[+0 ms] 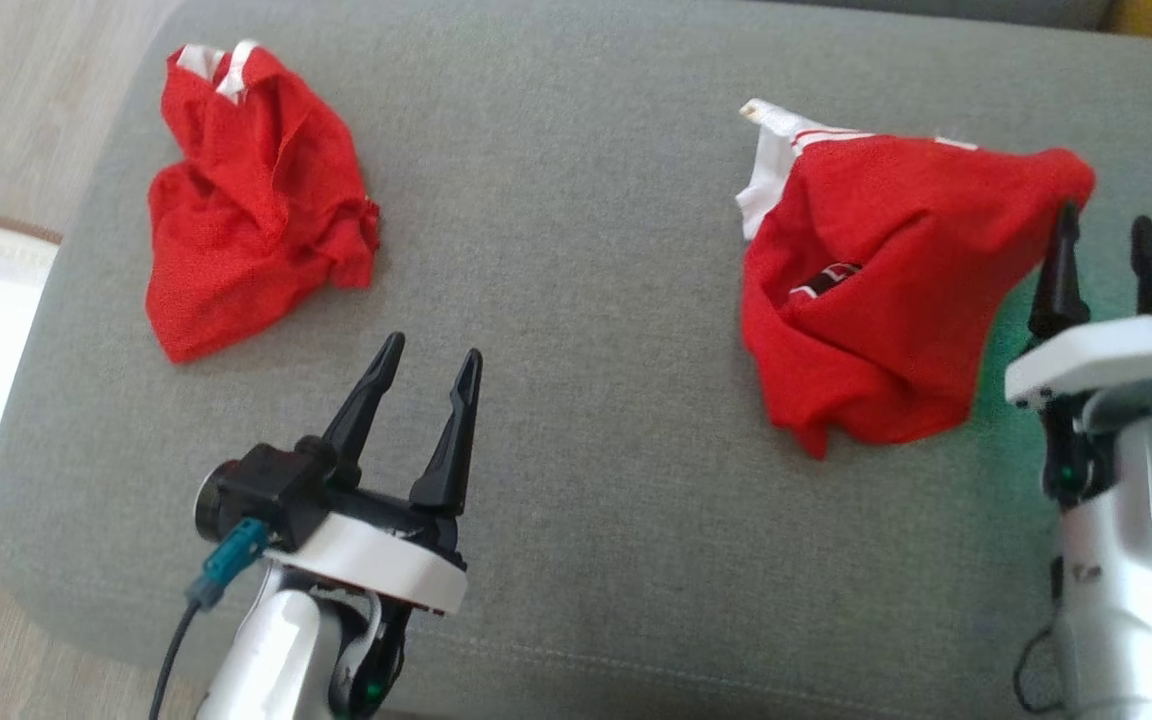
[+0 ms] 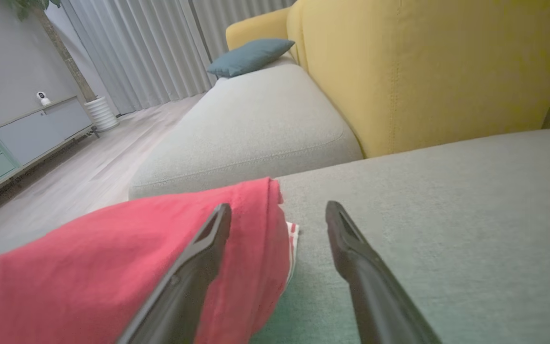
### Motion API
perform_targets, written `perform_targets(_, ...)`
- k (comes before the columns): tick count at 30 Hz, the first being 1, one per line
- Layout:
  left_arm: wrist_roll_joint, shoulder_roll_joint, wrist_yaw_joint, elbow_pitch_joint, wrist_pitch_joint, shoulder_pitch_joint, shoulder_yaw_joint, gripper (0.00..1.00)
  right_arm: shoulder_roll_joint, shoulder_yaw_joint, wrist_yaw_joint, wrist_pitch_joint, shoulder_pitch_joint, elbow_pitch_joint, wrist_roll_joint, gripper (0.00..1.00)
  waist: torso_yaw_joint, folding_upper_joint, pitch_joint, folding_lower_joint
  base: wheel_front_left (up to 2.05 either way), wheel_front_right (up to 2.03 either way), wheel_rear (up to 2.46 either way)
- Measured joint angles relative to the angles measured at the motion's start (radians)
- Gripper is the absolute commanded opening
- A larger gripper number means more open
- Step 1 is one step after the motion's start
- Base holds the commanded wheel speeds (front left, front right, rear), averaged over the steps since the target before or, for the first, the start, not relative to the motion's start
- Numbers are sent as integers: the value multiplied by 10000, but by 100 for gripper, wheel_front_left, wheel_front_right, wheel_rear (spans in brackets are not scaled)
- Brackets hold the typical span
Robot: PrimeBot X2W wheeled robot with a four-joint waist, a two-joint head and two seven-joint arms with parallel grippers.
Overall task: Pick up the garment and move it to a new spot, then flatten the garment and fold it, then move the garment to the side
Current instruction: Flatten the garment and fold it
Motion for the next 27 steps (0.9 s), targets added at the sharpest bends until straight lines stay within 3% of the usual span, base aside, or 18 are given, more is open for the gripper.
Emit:
perform_targets(11, -77, -23, -61, 12, 0, -250, -69, 100, -19, 291, 0, 305, -1418, 1914, 1037, 100, 231, 0, 368, 0, 0, 0, 0)
perform_targets(12, -119, -23, -42, 12, 0, -275, -82, 100, -21, 431, 0, 305, -1479, 2004, 1131, 73, 229, 0, 363, 0, 0, 0, 0)
perform_targets(13, -119, -27, 10, 12, 0, -278, -92, 100, -17, 562, 0, 299, -1515, 2044, 1160, 0, 223, 0, 354, 0, 0, 0, 0)
perform_targets(19, -221, -29, 111, 52, 0, -270, -96, 100, -77, 740, 0, -75, -1524, 2159, 1229, 0, 130, 0, 126, 0, 0, 0, 0)
perform_targets(27, -372, -29, 115, 73, 0, -186, -79, 100, -832, 786, 0, -242, -1868, 2006, 464, 0, -9, 0, -510, 0, 0, 0, 0)
